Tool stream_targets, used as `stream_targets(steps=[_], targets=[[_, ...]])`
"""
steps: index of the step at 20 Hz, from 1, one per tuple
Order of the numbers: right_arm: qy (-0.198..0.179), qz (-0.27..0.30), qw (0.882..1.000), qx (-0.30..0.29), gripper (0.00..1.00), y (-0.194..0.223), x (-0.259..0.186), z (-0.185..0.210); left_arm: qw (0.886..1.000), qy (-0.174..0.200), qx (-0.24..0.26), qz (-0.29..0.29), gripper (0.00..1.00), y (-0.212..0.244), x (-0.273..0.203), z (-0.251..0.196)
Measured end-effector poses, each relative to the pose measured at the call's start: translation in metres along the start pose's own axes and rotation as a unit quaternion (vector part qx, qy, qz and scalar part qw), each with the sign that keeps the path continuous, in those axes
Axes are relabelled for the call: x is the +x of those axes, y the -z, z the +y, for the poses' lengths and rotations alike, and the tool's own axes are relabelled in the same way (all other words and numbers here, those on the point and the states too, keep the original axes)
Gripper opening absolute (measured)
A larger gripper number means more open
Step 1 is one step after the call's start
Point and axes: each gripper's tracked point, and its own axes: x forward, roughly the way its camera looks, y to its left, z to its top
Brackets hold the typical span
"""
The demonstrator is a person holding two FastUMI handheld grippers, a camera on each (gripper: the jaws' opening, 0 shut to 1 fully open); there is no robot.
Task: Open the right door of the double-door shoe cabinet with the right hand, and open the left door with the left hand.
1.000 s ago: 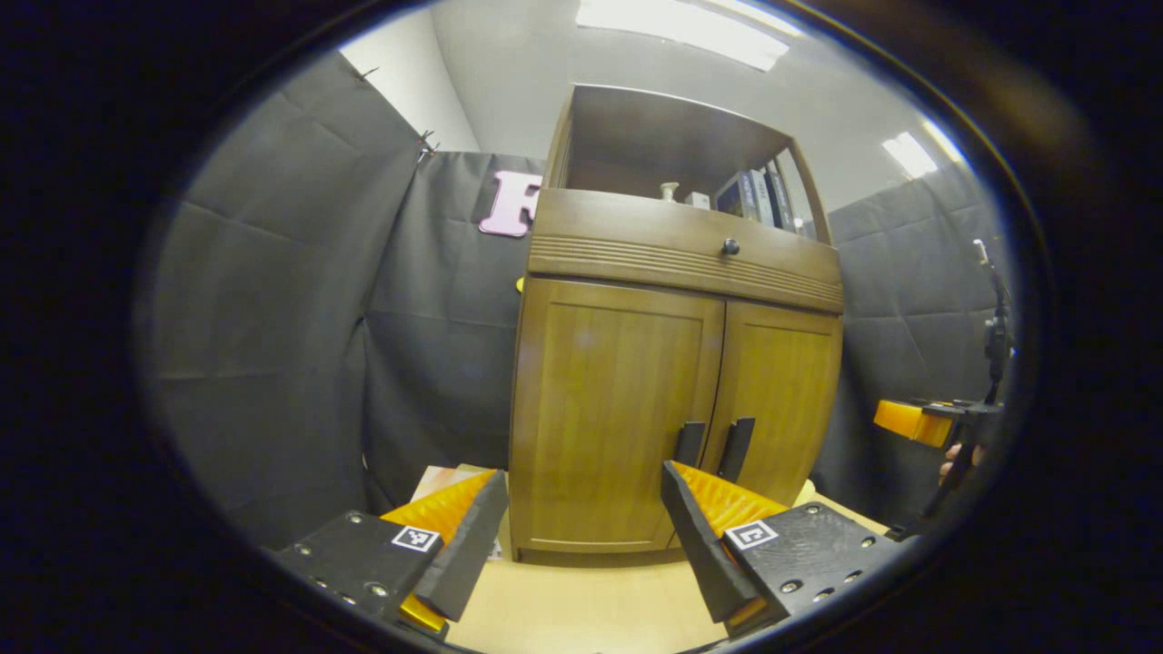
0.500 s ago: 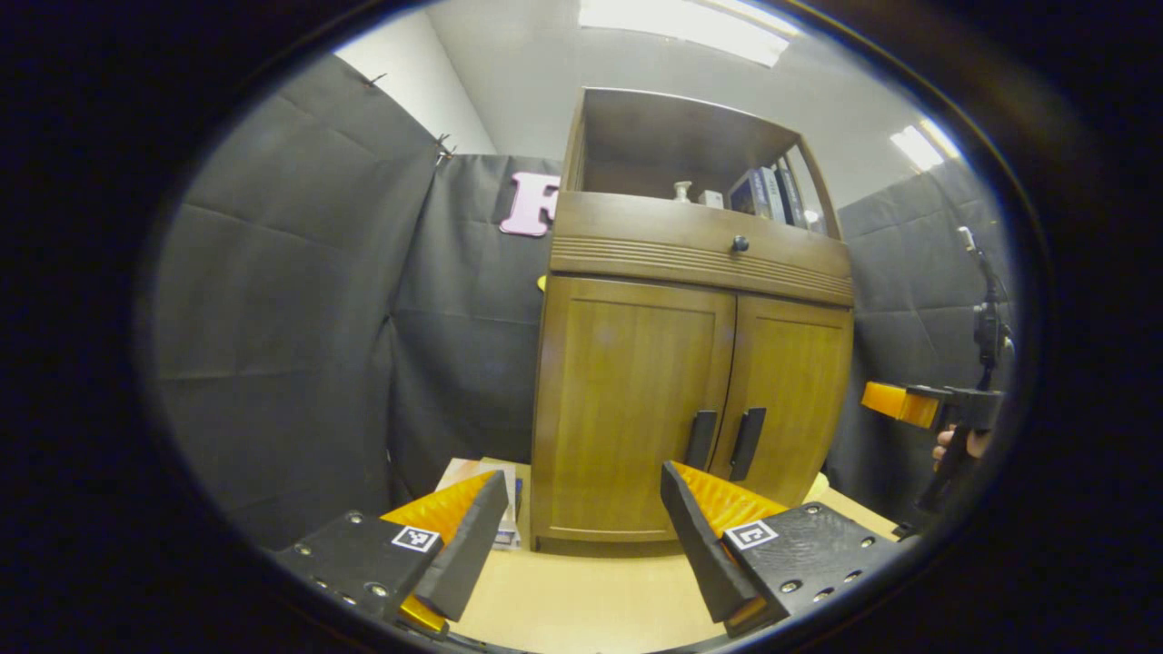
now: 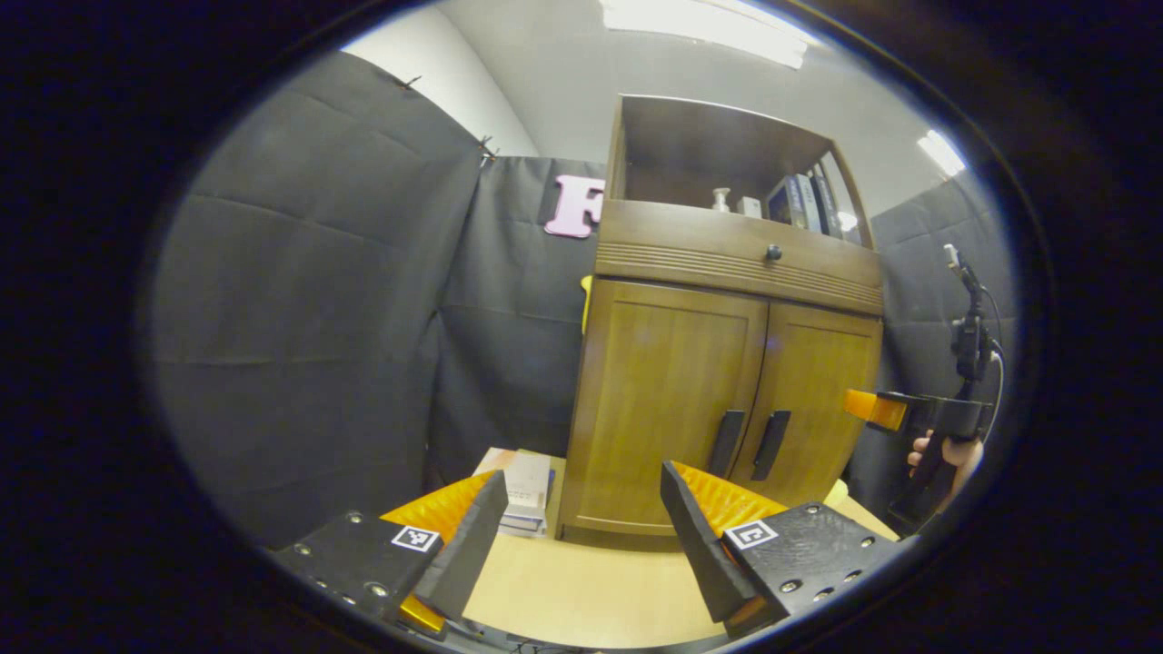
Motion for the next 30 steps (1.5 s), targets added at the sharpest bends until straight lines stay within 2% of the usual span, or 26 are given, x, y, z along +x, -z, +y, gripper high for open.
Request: stream_targets(steps=[7,8,10,12,14,17,18,20,23,24,25,27,29,30], targets=[[-0.027,0.016,0.999,0.008,0.95,0.015,0.049,0.028,0.998,-0.07,0.0,0.007,0.99,0.003,-0.017,0.029],[-0.028,0.02,0.999,0.006,0.92,0.019,0.056,0.031,0.997,-0.079,0.0,0.01,0.99,0.006,-0.019,0.032],[-0.032,0.028,0.999,0.0,0.92,0.029,0.067,0.038,0.995,-0.094,0.0,0.02,0.98,0.009,-0.023,0.038],[-0.021,0.039,0.999,-0.005,0.95,0.038,0.082,0.036,0.995,-0.101,0.003,0.027,0.98,0.01,-0.028,0.039],[-0.014,0.046,0.999,-0.004,0.92,0.048,0.095,0.036,0.994,-0.103,0.01,0.029,0.98,0.009,-0.028,0.041],[0.002,0.056,0.998,-0.012,0.92,0.069,0.111,0.032,0.995,-0.097,0.019,0.034,0.98,0.012,-0.028,0.041],[0.005,0.059,0.998,-0.018,0.95,0.075,0.116,0.031,0.995,-0.093,0.023,0.037,0.97,0.014,-0.029,0.04],[0.004,0.06,0.998,-0.028,0.95,0.083,0.125,0.036,0.995,-0.082,0.03,0.042,0.98,0.017,-0.028,0.039],[0.008,0.051,0.998,-0.045,0.87,0.089,0.138,0.036,0.996,-0.066,0.03,0.055,0.99,0.033,-0.02,0.027],[0.008,0.05,0.998,-0.044,0.78,0.09,0.14,0.038,0.996,-0.06,0.03,0.058,0.99,0.039,-0.019,0.021],[0.01,0.05,0.998,-0.042,0.76,0.09,0.142,0.04,0.996,-0.055,0.031,0.06,0.99,0.042,-0.017,0.016],[0.029,0.053,0.997,-0.038,0.56,0.092,0.147,0.035,0.996,-0.047,0.034,0.064,0.99,0.045,-0.014,0.011],[0.03,0.057,0.997,-0.031,0.36,0.091,0.144,0.034,0.997,-0.042,0.025,0.067,0.98,0.052,-0.014,0.007],[0.026,0.06,0.997,-0.032,0.36,0.094,0.151,0.033,0.997,-0.039,0.015,0.069,0.99,0.055,-0.014,0.006]])
